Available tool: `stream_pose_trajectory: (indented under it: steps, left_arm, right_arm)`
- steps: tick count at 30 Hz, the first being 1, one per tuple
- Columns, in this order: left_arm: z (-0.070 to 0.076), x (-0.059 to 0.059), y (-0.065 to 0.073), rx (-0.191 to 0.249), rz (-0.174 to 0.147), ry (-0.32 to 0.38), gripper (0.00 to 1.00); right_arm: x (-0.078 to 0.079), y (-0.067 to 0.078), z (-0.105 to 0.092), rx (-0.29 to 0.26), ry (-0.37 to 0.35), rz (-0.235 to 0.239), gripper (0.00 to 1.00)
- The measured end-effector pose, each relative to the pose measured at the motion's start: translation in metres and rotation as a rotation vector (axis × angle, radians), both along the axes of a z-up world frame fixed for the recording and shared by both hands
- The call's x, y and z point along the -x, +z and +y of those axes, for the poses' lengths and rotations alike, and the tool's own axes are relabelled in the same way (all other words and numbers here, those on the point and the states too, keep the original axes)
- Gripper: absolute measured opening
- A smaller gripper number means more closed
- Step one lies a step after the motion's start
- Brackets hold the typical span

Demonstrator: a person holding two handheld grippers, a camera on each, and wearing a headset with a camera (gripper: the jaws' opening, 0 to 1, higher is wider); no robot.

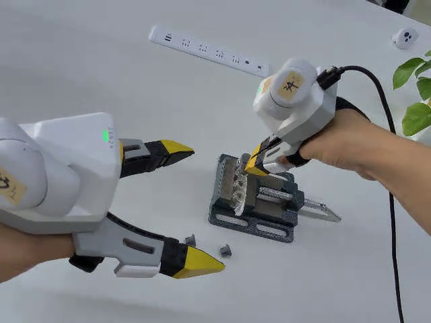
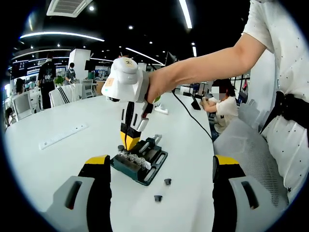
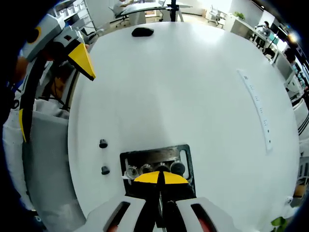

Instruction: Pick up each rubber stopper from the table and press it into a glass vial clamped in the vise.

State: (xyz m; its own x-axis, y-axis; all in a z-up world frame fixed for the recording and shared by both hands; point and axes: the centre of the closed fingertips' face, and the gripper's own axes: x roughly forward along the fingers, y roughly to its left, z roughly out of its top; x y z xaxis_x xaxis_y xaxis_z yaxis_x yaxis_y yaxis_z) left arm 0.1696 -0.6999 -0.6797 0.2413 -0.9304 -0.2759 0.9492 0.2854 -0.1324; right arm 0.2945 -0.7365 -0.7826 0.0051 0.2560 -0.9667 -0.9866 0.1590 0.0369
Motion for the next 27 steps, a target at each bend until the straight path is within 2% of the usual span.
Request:
stream_pose_trajectory:
  steps: [6, 10, 16, 20, 23, 25, 27]
  left_arm:
    - [0.004, -0.001, 0.000, -0.002, 0.001, 0.007, 0.86]
    - [0.004, -0.001, -0.001, -0.005, 0.003, 0.011, 0.86]
    - [0.003, -0.001, 0.000, 0.000, 0.004, 0.013, 0.86]
    - [0.003, -0.001, -0.001, -0.001, 0.007, 0.015, 0.86]
    - [0.002, -0.001, -0.001, -0.004, 0.005, 0.012, 0.86]
    - [0.001, -0.001, 0.001, -0.002, 0.003, 0.012, 0.86]
    - [0.001, -0.001, 0.002, -0.001, 0.000, 0.010, 0.86]
  right_arm:
    - [0.000, 0.000, 0.000, -0.003, -0.001, -0.006, 0.00]
    - [0.000, 0.003, 0.007, -0.038, -0.018, 0.000, 0.00]
    - [0.000, 0.000, 0.010, -0.014, 0.010, -0.001, 0.00]
    - [0.000, 0.000, 0.010, -0.006, 0.004, 0.002, 0.00]
    - [0.002, -0.001, 0.011, 0.012, 0.035, -0.012, 0.00]
    - [0.002, 0.001, 0.011, 0.002, 0.018, -0.002, 0.00]
    - [0.003, 0.003, 0.010, -0.042, -0.040, 0.026, 0.00]
